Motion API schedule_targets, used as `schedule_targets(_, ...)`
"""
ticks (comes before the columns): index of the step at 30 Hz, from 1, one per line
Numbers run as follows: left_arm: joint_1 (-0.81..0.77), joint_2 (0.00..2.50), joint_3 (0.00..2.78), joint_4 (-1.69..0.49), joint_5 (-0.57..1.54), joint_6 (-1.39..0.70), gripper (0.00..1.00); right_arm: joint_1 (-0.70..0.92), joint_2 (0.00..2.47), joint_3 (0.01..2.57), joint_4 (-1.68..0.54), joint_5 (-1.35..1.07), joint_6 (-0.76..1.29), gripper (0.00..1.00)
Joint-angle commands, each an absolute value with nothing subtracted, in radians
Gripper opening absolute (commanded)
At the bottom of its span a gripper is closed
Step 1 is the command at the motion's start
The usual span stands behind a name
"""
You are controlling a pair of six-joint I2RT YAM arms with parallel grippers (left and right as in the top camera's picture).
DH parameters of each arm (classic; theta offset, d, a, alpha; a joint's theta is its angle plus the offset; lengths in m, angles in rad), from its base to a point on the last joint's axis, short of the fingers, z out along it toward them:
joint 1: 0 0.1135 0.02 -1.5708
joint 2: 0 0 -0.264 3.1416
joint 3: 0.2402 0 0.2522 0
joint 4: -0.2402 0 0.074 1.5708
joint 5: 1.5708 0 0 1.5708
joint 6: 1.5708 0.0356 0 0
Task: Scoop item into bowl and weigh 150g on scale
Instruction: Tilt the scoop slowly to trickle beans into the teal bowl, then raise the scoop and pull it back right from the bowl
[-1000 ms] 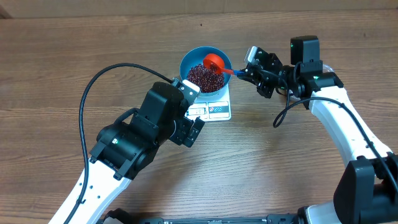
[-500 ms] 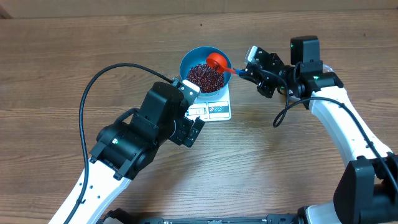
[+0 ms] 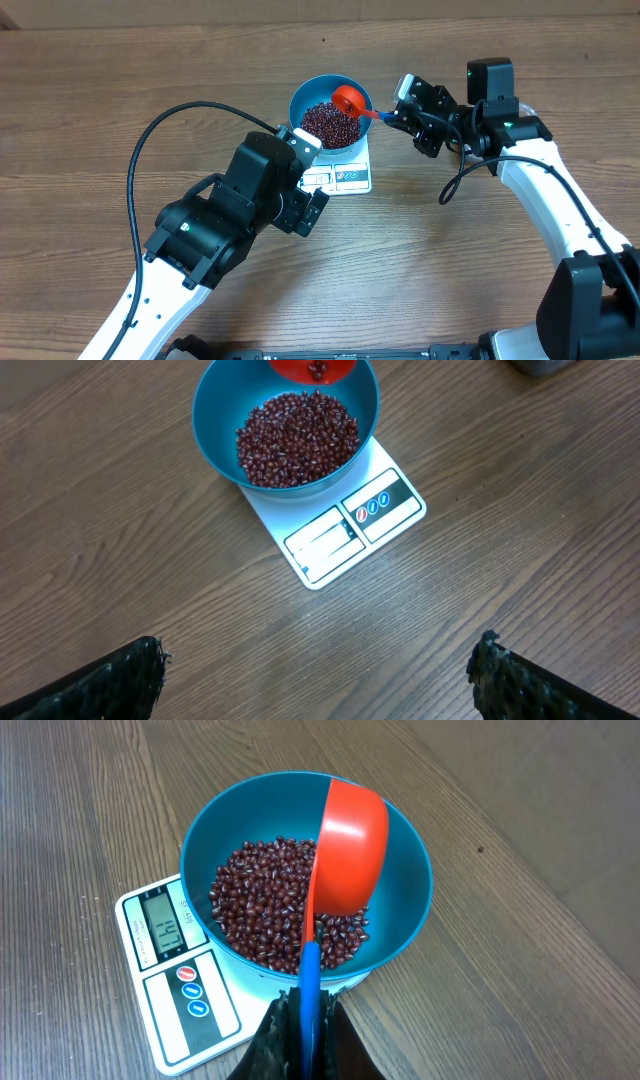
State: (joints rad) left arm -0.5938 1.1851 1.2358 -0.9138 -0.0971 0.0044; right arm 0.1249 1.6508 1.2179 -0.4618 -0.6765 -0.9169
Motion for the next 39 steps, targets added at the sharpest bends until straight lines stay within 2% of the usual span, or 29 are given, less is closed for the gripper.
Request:
schedule_targets(1, -0.590, 1.190, 1.233, -0.912, -0.084, 0.020, 1.00, 0.125, 1.652, 1.236, -0.458, -0.693, -0.916, 0.04)
schedule_targets(39, -0.590, 1.190, 1.233, -0.913, -0.084, 0.020, 1.00, 0.125, 1.652, 1.236, -0.394, -0.651, -0.929, 0.04)
